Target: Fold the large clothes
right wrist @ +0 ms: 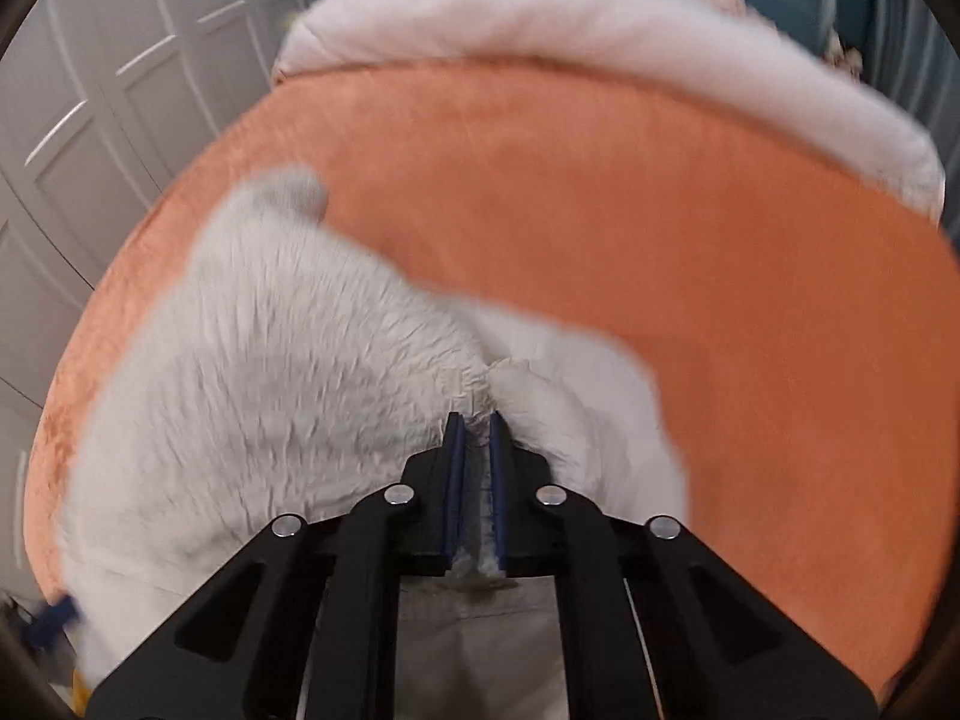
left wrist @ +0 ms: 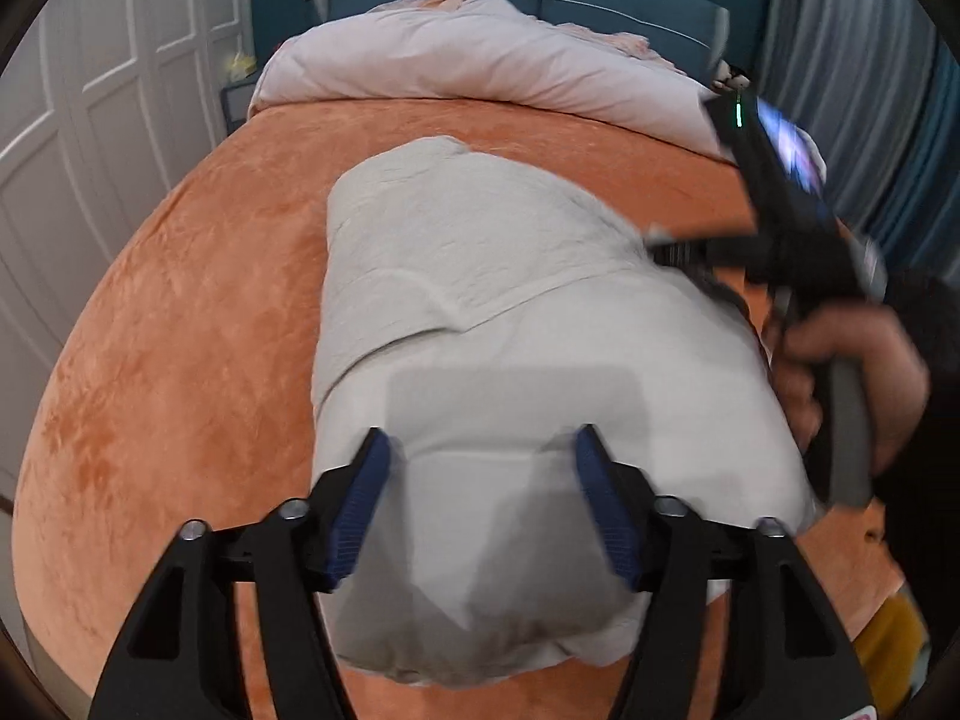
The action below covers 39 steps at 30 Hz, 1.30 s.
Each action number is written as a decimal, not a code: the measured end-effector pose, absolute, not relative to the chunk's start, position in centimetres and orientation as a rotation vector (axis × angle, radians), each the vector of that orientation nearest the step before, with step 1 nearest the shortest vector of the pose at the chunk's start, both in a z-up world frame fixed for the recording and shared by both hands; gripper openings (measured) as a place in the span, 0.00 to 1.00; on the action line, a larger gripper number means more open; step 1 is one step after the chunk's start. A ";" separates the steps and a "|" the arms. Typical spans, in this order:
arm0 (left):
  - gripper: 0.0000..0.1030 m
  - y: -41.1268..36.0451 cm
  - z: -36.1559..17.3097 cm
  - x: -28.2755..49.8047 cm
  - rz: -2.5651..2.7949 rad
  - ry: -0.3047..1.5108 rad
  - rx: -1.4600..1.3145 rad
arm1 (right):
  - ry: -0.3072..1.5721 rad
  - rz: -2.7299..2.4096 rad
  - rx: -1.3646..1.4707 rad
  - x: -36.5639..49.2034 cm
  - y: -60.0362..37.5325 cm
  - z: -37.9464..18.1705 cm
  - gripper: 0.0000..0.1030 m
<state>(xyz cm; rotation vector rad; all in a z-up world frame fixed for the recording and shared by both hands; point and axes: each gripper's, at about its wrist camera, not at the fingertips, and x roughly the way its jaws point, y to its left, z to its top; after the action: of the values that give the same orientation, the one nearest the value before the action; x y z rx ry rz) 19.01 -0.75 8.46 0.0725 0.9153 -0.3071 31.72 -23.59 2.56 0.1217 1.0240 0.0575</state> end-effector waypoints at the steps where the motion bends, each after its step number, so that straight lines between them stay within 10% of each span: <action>1: 0.70 -0.8 8.1 18.9 -0.308 0.917 0.086 | 1.014 0.060 0.207 30.4 -24.3 1.6 0.02; 16: 0.77 0.4 8.0 18.1 -0.212 1.007 0.020 | 0.973 0.150 0.230 22.0 -24.7 10.3 0.07; 27: 0.77 -0.8 8.5 17.4 -0.174 1.019 0.037 | 1.189 0.169 0.191 17.5 -22.4 2.9 0.07; 34: 0.77 -0.9 12.8 21.2 -0.188 0.910 0.018 | 0.977 0.148 0.228 22.6 -25.5 11.5 0.07; 39: 0.76 -2.3 10.5 25.1 -0.183 0.999 0.013 | 1.145 0.059 0.194 28.0 -26.1 8.0 0.06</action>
<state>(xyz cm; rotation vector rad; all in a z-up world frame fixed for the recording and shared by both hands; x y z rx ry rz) 25.12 -2.33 10.52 0.0132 0.9989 -0.1830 27.95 -26.14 7.98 0.1938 1.1452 0.0591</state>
